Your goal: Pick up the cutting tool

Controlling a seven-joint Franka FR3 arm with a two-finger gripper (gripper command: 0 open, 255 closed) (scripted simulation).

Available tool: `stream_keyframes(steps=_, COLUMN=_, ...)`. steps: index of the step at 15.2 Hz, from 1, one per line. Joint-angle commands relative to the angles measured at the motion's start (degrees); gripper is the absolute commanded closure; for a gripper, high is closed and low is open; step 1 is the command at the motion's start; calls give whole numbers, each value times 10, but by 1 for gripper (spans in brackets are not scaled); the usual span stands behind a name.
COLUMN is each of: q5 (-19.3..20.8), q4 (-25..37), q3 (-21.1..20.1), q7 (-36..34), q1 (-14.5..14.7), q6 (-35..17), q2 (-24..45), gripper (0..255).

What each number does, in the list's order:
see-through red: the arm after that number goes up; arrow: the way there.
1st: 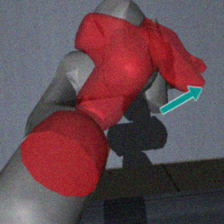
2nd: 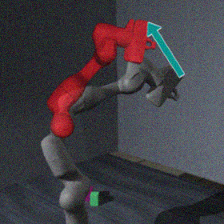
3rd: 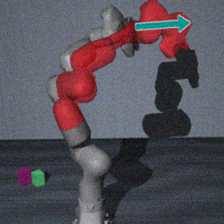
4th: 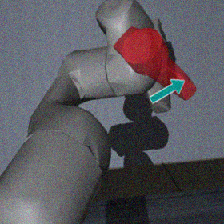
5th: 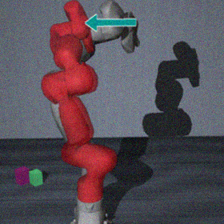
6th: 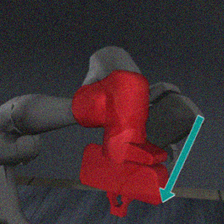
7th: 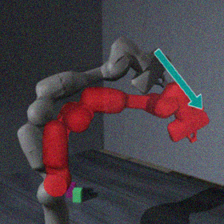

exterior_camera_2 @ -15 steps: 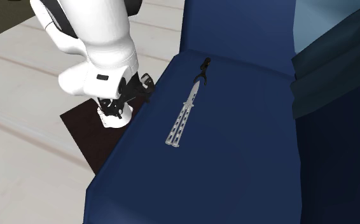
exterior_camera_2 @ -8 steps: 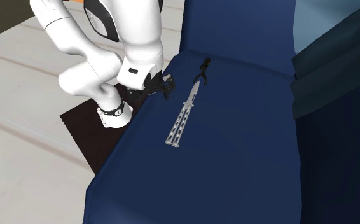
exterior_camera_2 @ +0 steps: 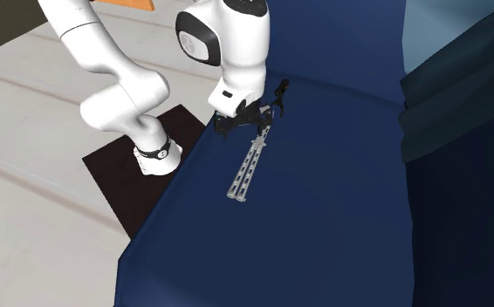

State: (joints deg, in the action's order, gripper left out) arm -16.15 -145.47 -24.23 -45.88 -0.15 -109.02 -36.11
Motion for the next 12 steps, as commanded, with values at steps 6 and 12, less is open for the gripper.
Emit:
stream_keyframes(steps=6, q5=-17, q4=11, q3=-78, q7=-117, q1=-16, q6=-81, q2=76, gripper=0)
stream_keyframes(steps=12, q5=-20, q4=-17, q3=-92, q7=-119, q1=-18, q6=-131, q2=99, gripper=0)
